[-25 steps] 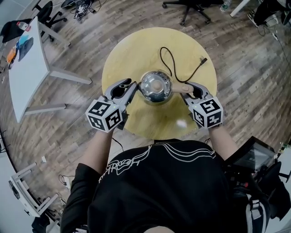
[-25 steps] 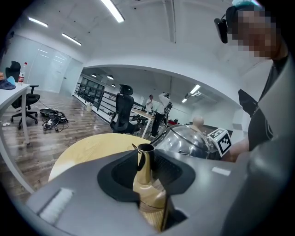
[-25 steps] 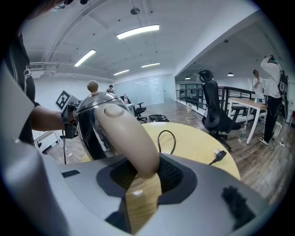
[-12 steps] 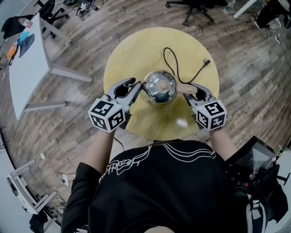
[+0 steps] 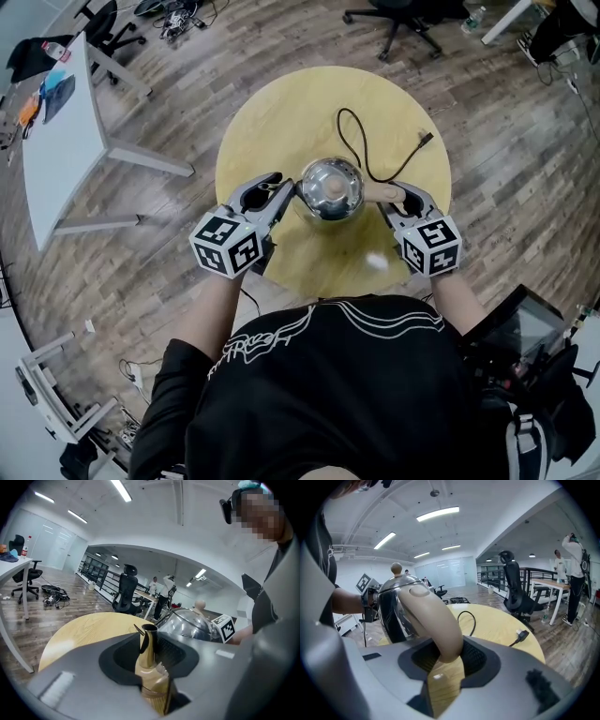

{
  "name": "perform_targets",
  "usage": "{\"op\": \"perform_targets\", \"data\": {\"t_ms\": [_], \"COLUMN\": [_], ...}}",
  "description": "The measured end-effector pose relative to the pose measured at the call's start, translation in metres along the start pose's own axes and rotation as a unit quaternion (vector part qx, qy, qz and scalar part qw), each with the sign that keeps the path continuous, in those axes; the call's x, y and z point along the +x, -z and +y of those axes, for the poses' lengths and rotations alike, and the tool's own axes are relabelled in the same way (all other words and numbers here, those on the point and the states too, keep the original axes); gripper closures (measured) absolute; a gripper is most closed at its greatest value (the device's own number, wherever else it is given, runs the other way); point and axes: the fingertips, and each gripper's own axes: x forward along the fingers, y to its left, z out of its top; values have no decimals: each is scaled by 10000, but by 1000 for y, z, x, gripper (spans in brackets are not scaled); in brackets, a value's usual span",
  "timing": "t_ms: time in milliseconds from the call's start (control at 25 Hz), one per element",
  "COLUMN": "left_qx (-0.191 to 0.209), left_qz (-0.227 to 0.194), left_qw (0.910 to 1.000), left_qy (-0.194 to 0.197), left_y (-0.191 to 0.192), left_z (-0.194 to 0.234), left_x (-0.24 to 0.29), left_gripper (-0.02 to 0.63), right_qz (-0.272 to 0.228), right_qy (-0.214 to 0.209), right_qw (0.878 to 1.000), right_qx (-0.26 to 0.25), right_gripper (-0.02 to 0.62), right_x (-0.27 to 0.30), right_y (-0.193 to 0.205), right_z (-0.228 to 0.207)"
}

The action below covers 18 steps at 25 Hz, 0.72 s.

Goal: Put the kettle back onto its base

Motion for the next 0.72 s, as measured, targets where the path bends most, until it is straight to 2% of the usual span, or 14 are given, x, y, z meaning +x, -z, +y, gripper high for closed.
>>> {"op": "perform_targets", "data": {"t_ms": [120, 320, 480, 720], "left_qx": [-166, -755, -979, -1252], "left_qz": [-110, -438, -600, -743], "left_qw": [9998, 9959, 9927, 9892], "left_qy": [13, 249, 359, 162], "left_y": [1, 5, 5, 7], "left_z": [2, 3, 3, 14], "left_x": [1, -3, -7, -14], "left_gripper": [500, 497, 496, 413], "right_qz": [-12, -218, -425, -571], "right_qy": [-28, -135, -126, -4], "right_qw": [10000, 9995, 9987, 9978], "right_qx": [-27, 178, 265, 350], "right_gripper": [463, 463, 462, 414], "right_x": [1, -2, 0, 1], "right_y": [0, -1, -3, -4], "right_z": [-1, 1, 5, 3]}}
